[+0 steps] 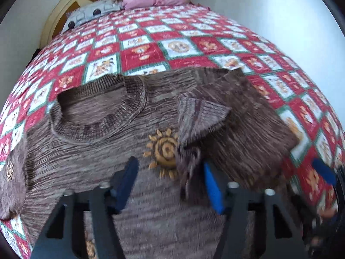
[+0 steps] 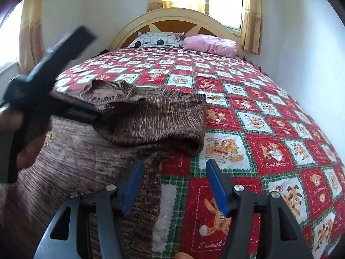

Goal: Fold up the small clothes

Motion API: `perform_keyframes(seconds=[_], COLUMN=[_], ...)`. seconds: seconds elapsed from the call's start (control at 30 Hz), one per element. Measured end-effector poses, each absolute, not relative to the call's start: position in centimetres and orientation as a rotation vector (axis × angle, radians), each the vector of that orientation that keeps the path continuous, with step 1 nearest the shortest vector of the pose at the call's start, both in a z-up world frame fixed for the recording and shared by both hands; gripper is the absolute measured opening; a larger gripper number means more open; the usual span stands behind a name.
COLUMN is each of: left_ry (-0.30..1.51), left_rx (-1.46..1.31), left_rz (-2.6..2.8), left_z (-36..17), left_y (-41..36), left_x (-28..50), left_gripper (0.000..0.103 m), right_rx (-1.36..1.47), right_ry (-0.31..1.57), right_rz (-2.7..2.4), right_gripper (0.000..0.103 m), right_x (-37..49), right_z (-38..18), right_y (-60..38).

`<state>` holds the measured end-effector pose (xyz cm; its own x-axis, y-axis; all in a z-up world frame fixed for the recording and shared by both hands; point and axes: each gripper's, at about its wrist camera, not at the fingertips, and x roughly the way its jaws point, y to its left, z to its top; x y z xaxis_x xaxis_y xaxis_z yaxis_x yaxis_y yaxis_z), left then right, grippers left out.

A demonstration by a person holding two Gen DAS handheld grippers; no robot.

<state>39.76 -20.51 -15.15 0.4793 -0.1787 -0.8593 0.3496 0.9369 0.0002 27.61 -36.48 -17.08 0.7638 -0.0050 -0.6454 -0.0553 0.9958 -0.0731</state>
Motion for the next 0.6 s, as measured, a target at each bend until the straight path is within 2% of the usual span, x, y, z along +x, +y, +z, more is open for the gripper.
perform_keyframes(seconds=[0.07,0.1,0.13,0.2,0.6], left_ry=[1.033,1.023,1.026,1.035,0.920], left_rx=[0.136,0.110,0.089,0.067,0.094], left_rz=[-0.341,-0.355,-0.364,-0.380,-0.344], left_z=[-15.6,-15.6,-15.6,-15.4,-12.5], left_y=[-20.6,-20.6,-20.5,-20.5,-15.6], left_x=[40.7,40.9,41.1,41.5,41.7], left_gripper=[0.044,0.035,0.021,0.011,0.008], right_rx=[-0.090,-0.086,-0.081,-0.074,-0.054], right_ry=[0.708,0.708,0.709,0.716,0.749], right_rz=[0.023,0.022,0.022,0.021,0.015], right_gripper=[0.061,0.061,0.061,0.061,0.061], right_x=[27.7,27.7,27.7,27.8,28.2], right_z=[-17.3,-17.3,-17.3,-17.5,-18.1], right_y=[-36.5,-36.7,-36.8,-36.9,-37.2])
